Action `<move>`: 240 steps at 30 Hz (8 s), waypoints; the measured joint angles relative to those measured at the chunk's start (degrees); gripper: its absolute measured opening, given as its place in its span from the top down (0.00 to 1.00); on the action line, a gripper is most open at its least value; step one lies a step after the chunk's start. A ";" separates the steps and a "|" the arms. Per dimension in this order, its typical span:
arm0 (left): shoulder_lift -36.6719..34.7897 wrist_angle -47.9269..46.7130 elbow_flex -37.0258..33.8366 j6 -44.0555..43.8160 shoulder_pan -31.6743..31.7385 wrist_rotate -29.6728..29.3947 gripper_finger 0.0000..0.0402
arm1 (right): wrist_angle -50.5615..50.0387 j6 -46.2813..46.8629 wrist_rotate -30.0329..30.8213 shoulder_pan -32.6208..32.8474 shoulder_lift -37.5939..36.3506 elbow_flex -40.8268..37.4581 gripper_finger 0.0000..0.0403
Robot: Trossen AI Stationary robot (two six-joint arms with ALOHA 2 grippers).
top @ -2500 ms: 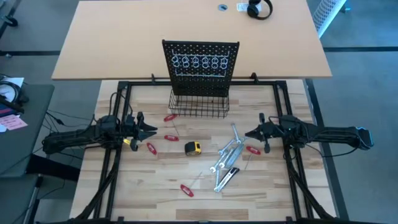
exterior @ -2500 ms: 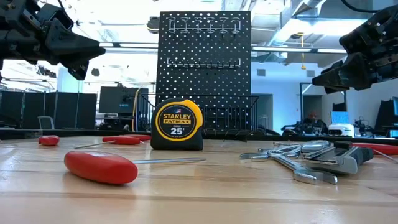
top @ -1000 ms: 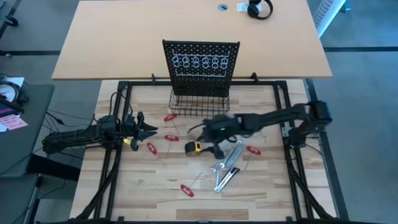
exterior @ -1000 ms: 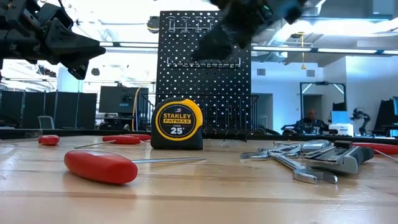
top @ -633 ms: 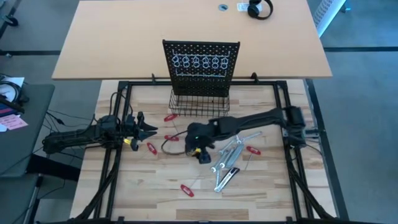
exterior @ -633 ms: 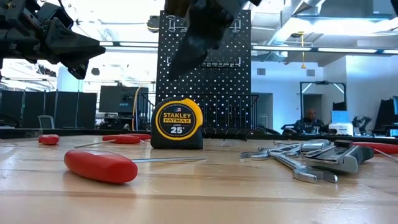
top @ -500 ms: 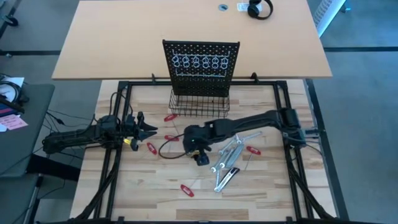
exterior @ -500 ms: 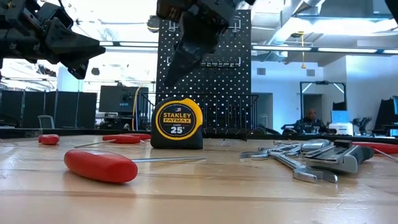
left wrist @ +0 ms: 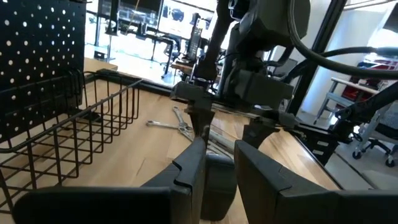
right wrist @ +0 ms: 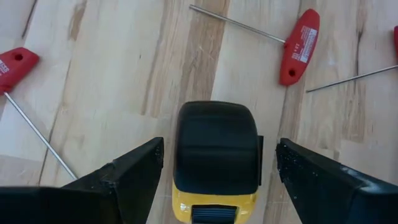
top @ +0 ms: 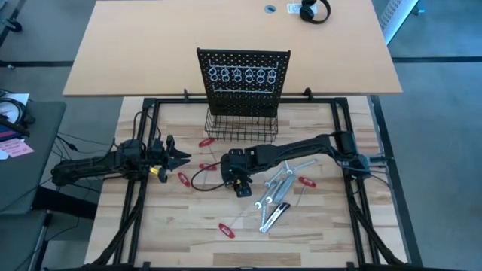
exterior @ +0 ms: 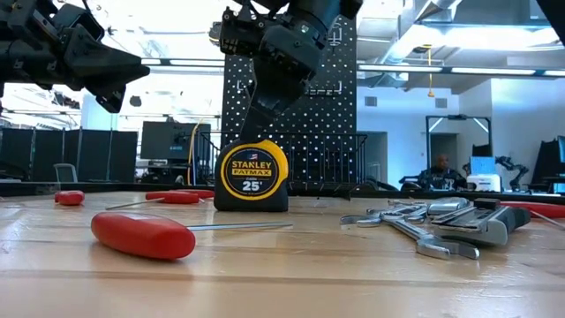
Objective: Hang tools onto peg board
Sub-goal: Put the meter into the pegboard, then put the cutter into the pegboard
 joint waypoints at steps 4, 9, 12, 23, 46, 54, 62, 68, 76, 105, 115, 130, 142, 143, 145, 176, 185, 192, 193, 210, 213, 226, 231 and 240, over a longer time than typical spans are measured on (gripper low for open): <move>0.00 0.00 0.00 -0.23 -0.02 -0.02 0.81 | 0.01 -0.07 -0.28 0.00 1.00 0.04 0.21; 0.00 -0.02 0.00 -0.23 -0.01 0.02 0.81 | -0.58 -1.20 0.07 0.22 3.35 0.00 0.22; 0.00 0.00 0.00 -0.23 0.00 0.02 0.81 | -0.61 -1.65 0.17 0.58 3.48 0.00 0.25; 0.00 0.00 0.00 -0.23 -0.01 0.02 0.81 | -0.42 0.00 -0.20 0.62 3.07 -0.02 0.33; 0.00 -0.01 0.00 -1.50 -0.01 0.02 0.81 | -11.12 -9.20 14.66 -9.57 2.80 22.85 0.39; 0.00 0.00 0.00 -1.50 -0.01 0.00 0.81 | -11.12 -8.25 7.24 -15.12 2.75 23.12 0.39; 0.00 0.00 0.00 -1.50 0.00 0.02 0.81 | -10.98 -6.58 1.70 -15.80 2.75 23.12 0.39; 0.00 0.00 0.00 -1.50 0.00 0.02 0.81 | -12.14 -5.74 1.68 -15.77 2.78 23.12 0.39; 0.00 0.00 0.00 -1.50 -0.01 0.01 0.81 | -15.26 -4.61 4.45 -16.09 2.78 22.53 0.39; 0.00 0.01 0.00 -3.12 0.00 0.01 0.81 | -14.74 -6.41 1.46 -17.16 8.04 22.74 0.39; 0.25 0.05 0.00 -3.23 -0.02 0.01 0.81 | -13.41 -7.53 1.09 -16.61 7.80 22.80 0.39; 0.26 0.00 0.00 -3.23 -0.02 0.00 0.81 | -13.73 -7.69 0.46 -16.50 7.71 22.80 0.35; 0.26 0.00 0.00 -3.23 -0.02 0.00 0.81 | -13.42 -9.12 -5.22 -17.20 7.43 22.84 0.32; 0.26 0.00 0.00 -3.23 -0.02 0.00 0.81 | -13.10 -9.14 -5.22 -17.20 7.43 22.84 0.32; 0.26 -0.01 0.00 -3.23 -0.01 0.00 0.81 | -12.96 -9.18 -5.17 -17.20 7.41 23.10 0.32; 0.26 0.02 0.00 -6.19 0.00 0.02 0.81 | -14.45 10.61 3.80 4.86 -24.17 -11.31 0.48; 0.26 0.00 0.00 -2.80 -0.02 0.01 0.81 | 4.16 30.69 4.28 13.49 -36.00 -41.18 0.56; 0.26 0.00 0.00 -2.55 -0.02 0.00 0.81 | 3.41 23.63 3.82 13.28 -35.91 -43.95 0.41; 0.26 0.00 0.00 -2.55 0.00 0.00 0.81 | 2.39 22.03 3.71 13.00 -35.91 -43.95 0.37; 0.26 0.00 0.00 -2.68 0.00 0.00 0.81 | -1.77 1.60 3.52 10.54 -22.07 -43.80 0.32; 0.25 -0.01 0.00 -2.73 0.00 0.01 0.81 | -1.75 2.74 3.49 10.54 -21.32 -43.66 0.39; 0.26 -0.02 0.00 -2.75 -0.02 0.00 0.81 | -7.62 10.91 3.72 10.54 -21.84 -39.17 0.67; 0.25 0.00 0.00 -2.89 -0.02 0.01 0.81 | -12.45 9.87 4.79 9.96 -21.90 -31.33 0.67; 0.26 0.00 0.00 -3.42 -0.02 0.00 0.81 | 1.25 -0.47 18.79 2.65 -31.64 -29.94 0.67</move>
